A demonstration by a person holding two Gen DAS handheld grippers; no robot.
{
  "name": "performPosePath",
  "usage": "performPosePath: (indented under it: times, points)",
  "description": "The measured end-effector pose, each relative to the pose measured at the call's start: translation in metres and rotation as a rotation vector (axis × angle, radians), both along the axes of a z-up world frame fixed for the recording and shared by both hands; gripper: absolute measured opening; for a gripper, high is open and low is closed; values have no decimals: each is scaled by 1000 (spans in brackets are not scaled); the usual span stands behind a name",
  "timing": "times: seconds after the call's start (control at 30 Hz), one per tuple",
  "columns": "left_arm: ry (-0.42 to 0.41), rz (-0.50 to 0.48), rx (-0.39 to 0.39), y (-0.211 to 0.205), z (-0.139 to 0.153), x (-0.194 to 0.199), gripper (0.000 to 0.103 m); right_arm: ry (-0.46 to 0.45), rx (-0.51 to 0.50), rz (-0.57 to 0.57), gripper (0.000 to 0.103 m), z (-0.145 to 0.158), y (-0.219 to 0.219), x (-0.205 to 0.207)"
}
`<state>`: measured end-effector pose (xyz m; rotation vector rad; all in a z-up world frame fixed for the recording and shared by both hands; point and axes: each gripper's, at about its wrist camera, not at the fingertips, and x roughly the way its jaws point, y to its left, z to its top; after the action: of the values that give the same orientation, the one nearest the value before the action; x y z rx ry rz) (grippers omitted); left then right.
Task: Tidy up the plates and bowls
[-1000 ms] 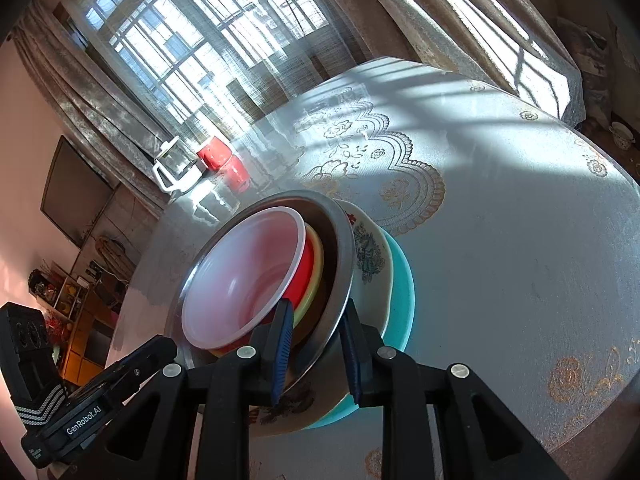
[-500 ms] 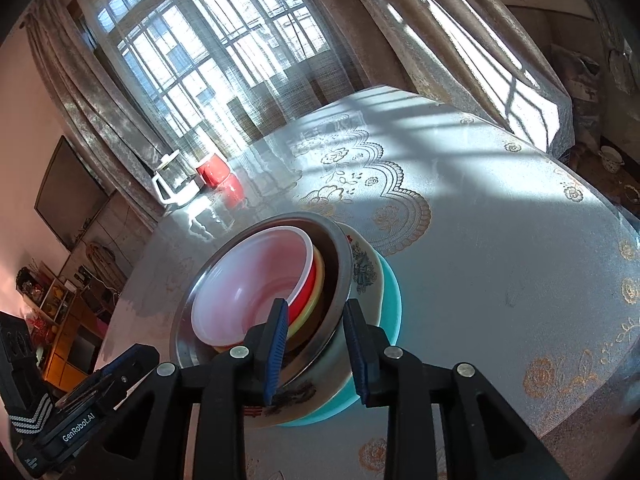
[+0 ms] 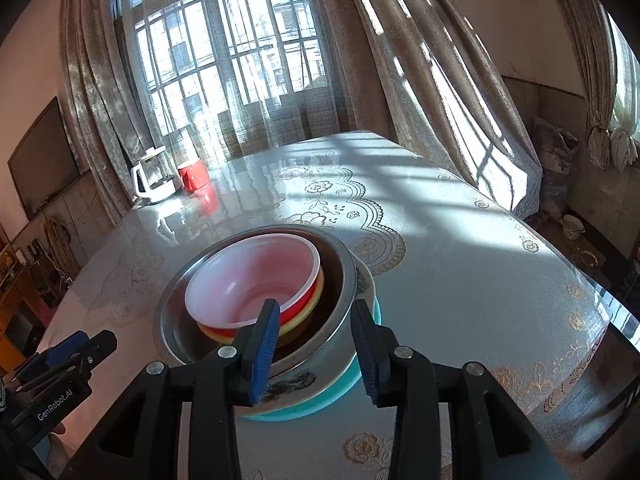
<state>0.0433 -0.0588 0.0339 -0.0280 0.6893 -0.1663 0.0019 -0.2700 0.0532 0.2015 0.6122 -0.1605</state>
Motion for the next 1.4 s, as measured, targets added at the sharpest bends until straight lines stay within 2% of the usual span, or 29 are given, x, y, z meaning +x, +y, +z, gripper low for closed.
performPosePath:
  times: [0.1, 0.27, 0.43, 1.4]
  points:
    - [-10, 13, 0, 2, 1, -3, 56, 12, -33, 33, 39, -4, 13, 0]
    - [-42, 33, 4, 6, 6, -9, 64, 11, -50, 58, 39, -5, 24, -1]
    - [-53, 41, 5, 8, 8, -11, 67, 13, -46, 74, 40, -6, 28, 0]
    - [-45, 41, 22, 7, 7, -11, 74, 16, -45, 88, 40, -2, 35, 5]
